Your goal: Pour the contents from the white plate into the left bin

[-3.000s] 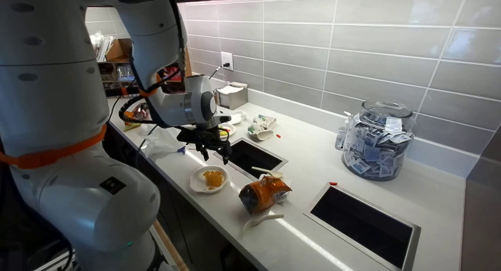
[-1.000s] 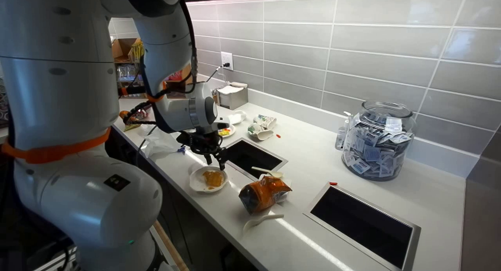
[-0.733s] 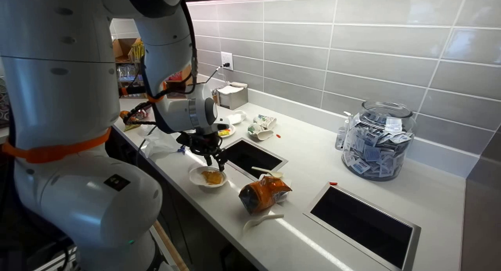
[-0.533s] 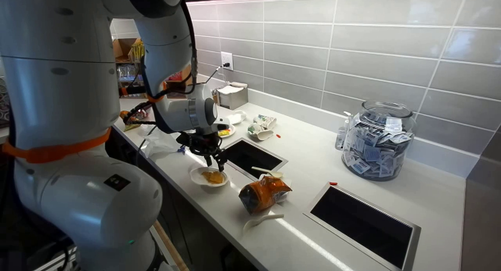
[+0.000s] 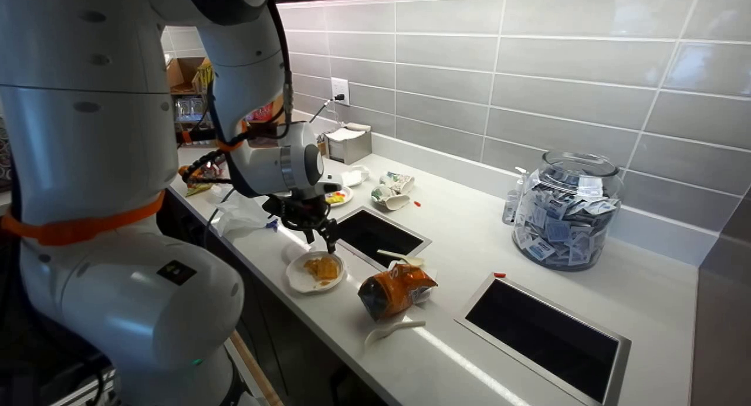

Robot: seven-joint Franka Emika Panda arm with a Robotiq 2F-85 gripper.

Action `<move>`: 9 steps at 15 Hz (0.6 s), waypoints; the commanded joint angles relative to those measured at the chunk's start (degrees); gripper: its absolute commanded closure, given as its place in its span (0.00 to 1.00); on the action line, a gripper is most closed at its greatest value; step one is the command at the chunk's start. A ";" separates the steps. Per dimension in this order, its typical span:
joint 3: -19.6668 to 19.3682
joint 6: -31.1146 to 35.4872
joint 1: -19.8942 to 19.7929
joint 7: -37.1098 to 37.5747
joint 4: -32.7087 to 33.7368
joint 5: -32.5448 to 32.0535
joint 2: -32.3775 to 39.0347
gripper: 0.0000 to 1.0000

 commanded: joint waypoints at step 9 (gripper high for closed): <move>2.77 -4.04 0.33 -0.34 -1.44 8.83 -2.28 0.02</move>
